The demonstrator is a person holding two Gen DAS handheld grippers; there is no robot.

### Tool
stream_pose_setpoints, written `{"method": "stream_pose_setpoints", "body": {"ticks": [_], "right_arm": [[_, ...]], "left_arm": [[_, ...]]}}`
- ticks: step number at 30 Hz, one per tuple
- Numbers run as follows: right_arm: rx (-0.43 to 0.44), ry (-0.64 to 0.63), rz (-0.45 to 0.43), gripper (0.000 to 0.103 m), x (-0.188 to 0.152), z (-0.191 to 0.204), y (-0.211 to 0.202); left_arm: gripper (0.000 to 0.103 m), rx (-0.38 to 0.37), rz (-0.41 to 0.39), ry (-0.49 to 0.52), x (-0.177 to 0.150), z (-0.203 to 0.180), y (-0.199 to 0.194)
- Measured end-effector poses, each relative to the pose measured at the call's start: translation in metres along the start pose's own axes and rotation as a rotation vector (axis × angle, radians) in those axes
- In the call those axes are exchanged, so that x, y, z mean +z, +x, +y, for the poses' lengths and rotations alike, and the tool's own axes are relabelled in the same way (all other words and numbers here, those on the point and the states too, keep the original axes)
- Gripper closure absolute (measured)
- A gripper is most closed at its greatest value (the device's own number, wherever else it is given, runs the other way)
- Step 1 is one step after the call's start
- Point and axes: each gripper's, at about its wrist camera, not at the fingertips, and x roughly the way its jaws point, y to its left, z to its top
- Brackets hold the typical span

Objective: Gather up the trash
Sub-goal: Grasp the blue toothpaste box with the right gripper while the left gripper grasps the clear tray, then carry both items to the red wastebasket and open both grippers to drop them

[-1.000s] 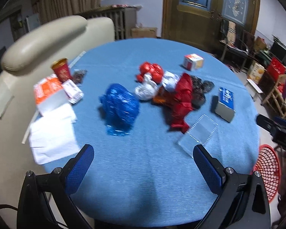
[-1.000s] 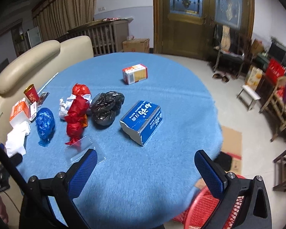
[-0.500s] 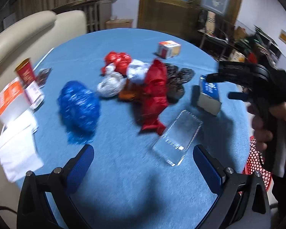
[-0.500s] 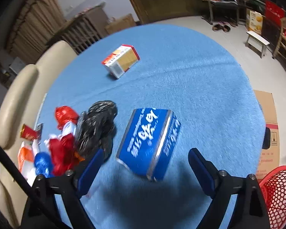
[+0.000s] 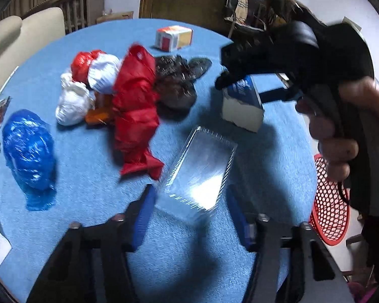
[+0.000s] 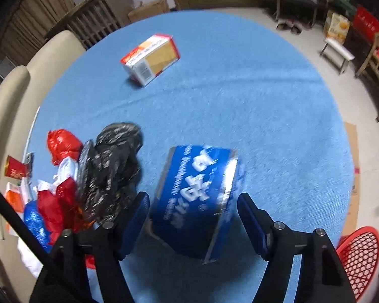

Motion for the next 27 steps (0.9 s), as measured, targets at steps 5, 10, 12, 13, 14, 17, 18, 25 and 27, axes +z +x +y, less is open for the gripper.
{"method": "stream_pose_setpoints", "body": {"ticks": [5,10,12,13,14,17,18,25,27], "right_arm": [[-0.046,-0.05,-0.03,0.028,-0.002,0.01,0.003],[-0.027,-0.041,-0.067,0.039,-0.008,-0.001,-0.005],[0.006,-0.026,-0.074,0.04,-0.009,-0.011,-0.009],[0.022,-0.014,-0.074,0.04,-0.011,-0.017,-0.011],[0.035,-0.008,-0.074,0.04,-0.013,-0.023,-0.013],[0.084,-0.01,-0.087,0.04,-0.024,-0.041,-0.025],[0.094,-0.01,-0.091,0.04,-0.026,-0.045,-0.026],[0.197,0.009,-0.122,0.04,-0.063,-0.093,-0.056],[0.221,0.022,-0.131,0.04,-0.076,-0.109,-0.064]], "left_arm": [[0.049,-0.014,-0.013,0.004,-0.003,-0.008,-0.001],[0.05,0.002,-0.017,0.017,-0.009,-0.013,-0.004],[0.05,0.004,-0.021,0.017,-0.01,-0.015,-0.002],[0.05,0.002,-0.024,0.015,-0.01,-0.015,-0.006],[0.05,0.0,-0.028,0.014,-0.01,-0.017,-0.008],[0.05,-0.018,-0.04,0.02,-0.012,-0.022,-0.018],[0.05,-0.029,-0.045,0.032,-0.013,-0.027,-0.023],[0.05,-0.075,-0.077,0.128,-0.016,-0.056,-0.037],[0.05,-0.096,-0.078,0.146,-0.012,-0.062,-0.036]]}}
